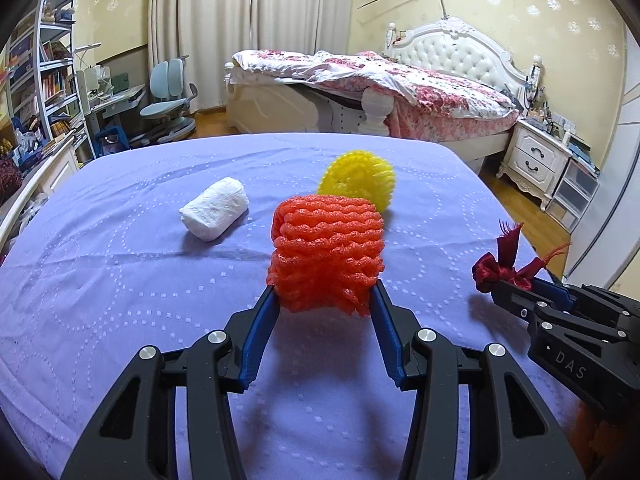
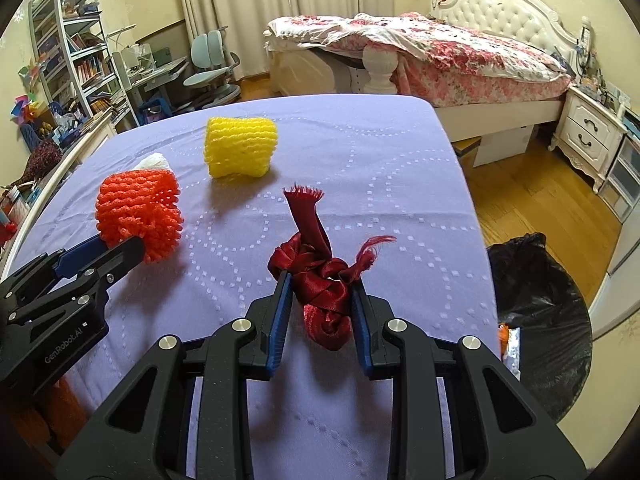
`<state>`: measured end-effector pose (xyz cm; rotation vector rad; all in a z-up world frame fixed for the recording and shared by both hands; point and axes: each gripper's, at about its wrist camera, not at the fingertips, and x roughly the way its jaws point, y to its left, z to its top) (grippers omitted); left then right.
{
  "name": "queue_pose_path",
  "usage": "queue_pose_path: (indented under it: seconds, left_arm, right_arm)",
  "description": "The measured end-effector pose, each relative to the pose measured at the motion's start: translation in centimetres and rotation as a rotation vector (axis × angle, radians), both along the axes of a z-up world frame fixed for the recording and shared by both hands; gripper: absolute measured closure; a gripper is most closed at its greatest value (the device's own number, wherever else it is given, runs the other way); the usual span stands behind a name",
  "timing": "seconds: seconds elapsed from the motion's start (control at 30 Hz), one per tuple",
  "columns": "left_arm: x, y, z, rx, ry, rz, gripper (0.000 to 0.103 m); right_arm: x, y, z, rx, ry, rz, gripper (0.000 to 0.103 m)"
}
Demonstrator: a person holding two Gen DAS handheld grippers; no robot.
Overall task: Collect trash
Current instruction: 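Carry the orange mesh net and red ribbon over the black trash bin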
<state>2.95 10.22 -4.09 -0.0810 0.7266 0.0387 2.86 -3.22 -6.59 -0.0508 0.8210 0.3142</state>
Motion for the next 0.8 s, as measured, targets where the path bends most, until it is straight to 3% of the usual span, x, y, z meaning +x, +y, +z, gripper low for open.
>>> queue_pose_path:
  seconds: [0.8]
  left_arm:
    - [0.4, -11.0, 1.6, -0.016, -0.073, -0.228, 0.055]
  right_arm:
    - [-3.1, -11.8, 1.9, 0.015, -0.095, -0.270, 0.075]
